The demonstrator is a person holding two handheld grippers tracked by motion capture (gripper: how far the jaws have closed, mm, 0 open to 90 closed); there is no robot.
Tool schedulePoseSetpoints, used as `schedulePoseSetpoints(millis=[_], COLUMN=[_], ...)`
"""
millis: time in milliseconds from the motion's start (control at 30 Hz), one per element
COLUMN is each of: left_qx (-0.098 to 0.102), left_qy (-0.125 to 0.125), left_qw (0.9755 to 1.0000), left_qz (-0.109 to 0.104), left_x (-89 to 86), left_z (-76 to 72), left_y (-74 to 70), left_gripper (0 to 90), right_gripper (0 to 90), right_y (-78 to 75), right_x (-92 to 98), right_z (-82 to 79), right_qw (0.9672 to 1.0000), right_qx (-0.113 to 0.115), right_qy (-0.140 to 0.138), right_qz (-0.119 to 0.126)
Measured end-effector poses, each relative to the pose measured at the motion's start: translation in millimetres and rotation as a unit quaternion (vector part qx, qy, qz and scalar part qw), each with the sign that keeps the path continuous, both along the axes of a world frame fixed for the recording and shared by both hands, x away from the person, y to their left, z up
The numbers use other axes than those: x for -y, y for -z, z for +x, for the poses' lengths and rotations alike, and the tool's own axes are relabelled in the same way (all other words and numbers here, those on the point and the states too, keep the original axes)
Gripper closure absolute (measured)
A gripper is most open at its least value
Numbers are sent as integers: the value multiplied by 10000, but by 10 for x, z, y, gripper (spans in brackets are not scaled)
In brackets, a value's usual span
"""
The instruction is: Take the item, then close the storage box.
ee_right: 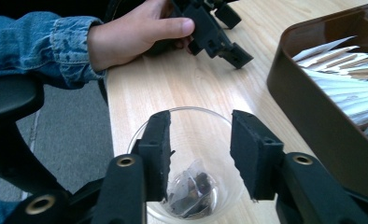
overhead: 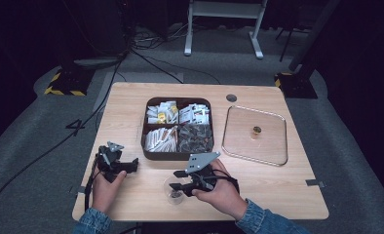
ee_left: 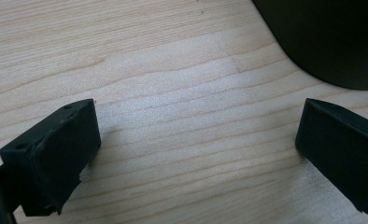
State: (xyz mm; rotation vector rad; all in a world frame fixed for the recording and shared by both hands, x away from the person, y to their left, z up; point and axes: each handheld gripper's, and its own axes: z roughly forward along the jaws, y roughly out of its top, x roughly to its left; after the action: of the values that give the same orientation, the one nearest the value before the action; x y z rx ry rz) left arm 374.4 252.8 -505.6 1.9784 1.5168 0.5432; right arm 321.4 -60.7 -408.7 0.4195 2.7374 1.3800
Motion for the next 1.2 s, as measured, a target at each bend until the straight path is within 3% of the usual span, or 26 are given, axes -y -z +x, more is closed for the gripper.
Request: schedulePoseSetpoints(millis=[400,833,1000,1200], left_qx=[-11,-15,-2,2], left_qy=[-4,1,-13,-33], left_qw=[10000,10000,10000,10000], left_qz=[13,2,16,18], left_x=[3,2,3,5], left_z=[10,1,-8,-25], left_y=[-2,-1,-1,-1], left_gripper=[2,2,2,2], right_gripper=[485,470,462,447], right_y=[-135,-276,-335,-376], right_x=[160,536,719,968], right_z=[118,379,548,773], right_qw=[9990,9939,9899,9822], right_qx=[110,220,284,285], right_qy=[390,1042,1371,1843], right_qz=[200,281,221,231])
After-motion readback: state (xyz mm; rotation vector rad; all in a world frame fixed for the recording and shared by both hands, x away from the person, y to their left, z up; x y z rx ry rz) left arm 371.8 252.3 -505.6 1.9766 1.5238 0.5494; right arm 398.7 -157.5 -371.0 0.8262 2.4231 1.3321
